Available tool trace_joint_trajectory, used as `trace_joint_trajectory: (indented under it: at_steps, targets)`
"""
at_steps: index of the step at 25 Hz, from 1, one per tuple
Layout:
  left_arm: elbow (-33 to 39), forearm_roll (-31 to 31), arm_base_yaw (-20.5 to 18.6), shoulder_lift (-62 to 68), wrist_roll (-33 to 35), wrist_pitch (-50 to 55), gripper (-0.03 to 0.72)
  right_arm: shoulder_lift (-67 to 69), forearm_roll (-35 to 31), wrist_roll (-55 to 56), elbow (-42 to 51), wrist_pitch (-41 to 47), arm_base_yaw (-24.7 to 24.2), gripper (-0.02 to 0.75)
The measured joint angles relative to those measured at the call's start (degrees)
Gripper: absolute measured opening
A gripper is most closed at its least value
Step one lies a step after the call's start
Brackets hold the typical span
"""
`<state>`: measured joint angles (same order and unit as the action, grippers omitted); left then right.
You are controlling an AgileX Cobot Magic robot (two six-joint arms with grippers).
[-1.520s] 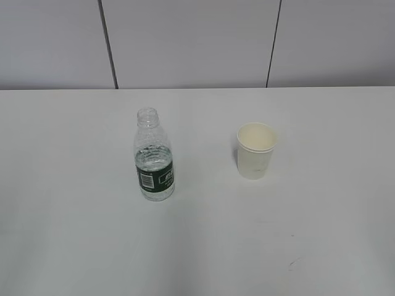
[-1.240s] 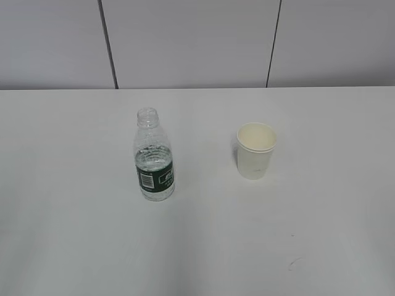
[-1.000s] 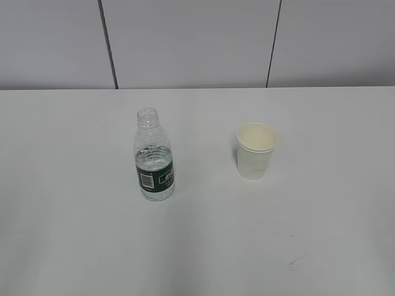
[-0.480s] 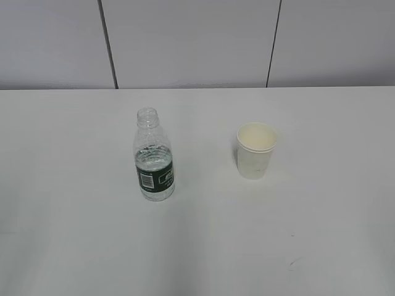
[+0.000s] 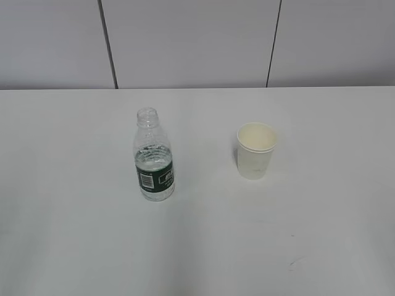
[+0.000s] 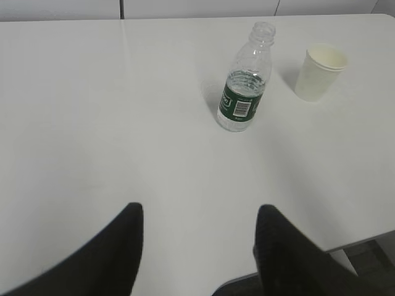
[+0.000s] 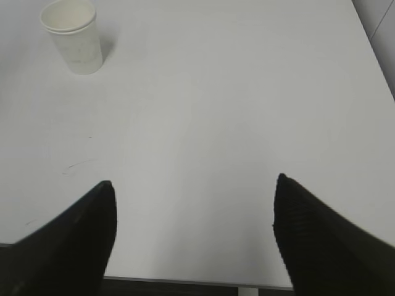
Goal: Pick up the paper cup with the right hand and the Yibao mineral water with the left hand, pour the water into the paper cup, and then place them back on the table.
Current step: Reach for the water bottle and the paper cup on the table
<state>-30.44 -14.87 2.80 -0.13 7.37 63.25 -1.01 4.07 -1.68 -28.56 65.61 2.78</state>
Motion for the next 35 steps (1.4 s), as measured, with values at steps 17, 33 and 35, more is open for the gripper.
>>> trace_joint_trajectory:
  at_steps: [17,33,35]
  targets:
    - [-0.4,-0.1,0.0,0.0,1.2,-8.2,0.505,11.1,0.5,-4.7,0.1,-30.5,0.0,0.587]
    - [5.2,-13.5,0.0,20.8,18.5,-44.7,0.503,39.7,0.1,-6.0,0.2,-65.6,0.0,0.587]
    - [5.2,-17.0,0.4,25.2,20.7,-47.4,0.503,43.1,0.1,-5.8,0.3,-68.5,0.0,0.587]
